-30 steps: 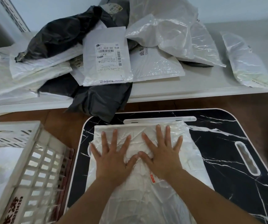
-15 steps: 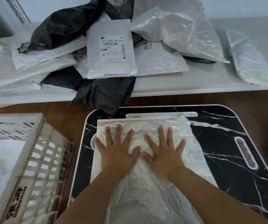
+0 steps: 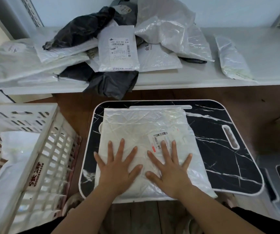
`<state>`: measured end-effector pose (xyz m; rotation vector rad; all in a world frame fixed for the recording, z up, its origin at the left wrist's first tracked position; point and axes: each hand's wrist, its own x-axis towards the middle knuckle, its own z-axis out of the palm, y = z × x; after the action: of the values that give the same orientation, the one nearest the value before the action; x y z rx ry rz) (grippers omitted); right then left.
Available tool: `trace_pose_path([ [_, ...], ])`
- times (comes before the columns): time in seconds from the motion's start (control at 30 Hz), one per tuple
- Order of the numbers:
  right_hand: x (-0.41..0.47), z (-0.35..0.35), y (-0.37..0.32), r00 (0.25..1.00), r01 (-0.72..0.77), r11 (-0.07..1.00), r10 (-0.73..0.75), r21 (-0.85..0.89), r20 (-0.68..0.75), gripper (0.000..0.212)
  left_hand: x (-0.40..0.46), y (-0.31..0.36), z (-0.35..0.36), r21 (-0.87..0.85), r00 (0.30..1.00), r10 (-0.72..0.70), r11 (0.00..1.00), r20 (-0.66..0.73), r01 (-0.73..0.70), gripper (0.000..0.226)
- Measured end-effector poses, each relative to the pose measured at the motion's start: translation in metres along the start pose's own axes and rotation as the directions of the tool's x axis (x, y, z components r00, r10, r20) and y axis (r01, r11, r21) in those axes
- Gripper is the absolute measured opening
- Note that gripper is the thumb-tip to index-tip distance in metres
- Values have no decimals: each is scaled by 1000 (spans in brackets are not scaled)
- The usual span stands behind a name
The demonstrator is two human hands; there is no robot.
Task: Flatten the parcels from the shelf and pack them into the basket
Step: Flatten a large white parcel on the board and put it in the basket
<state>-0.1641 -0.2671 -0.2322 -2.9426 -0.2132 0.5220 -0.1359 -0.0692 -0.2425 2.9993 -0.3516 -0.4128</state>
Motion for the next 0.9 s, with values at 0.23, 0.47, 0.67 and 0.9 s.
trace_pose_path([
  [0.23, 4, 15, 2, 1000, -27, 999, 27, -41, 1, 74, -2, 1, 19, 28, 1000, -4, 1000, 3, 4, 74],
  [0.47, 13, 25, 1, 993, -77, 995, 71, -68, -96, 68, 3, 4, 26, 71, 996, 11, 997, -89, -4, 70],
  [0.67, 15, 23, 3, 992, -89, 995, 84, -50, -96, 65, 24, 11, 11, 72, 989, 70, 996, -132, -61, 58],
  [0.9, 41, 7, 18, 965, -155, 987, 158, 31, -211, 67, 63, 17, 5, 48, 983, 60, 997, -172, -53, 60],
])
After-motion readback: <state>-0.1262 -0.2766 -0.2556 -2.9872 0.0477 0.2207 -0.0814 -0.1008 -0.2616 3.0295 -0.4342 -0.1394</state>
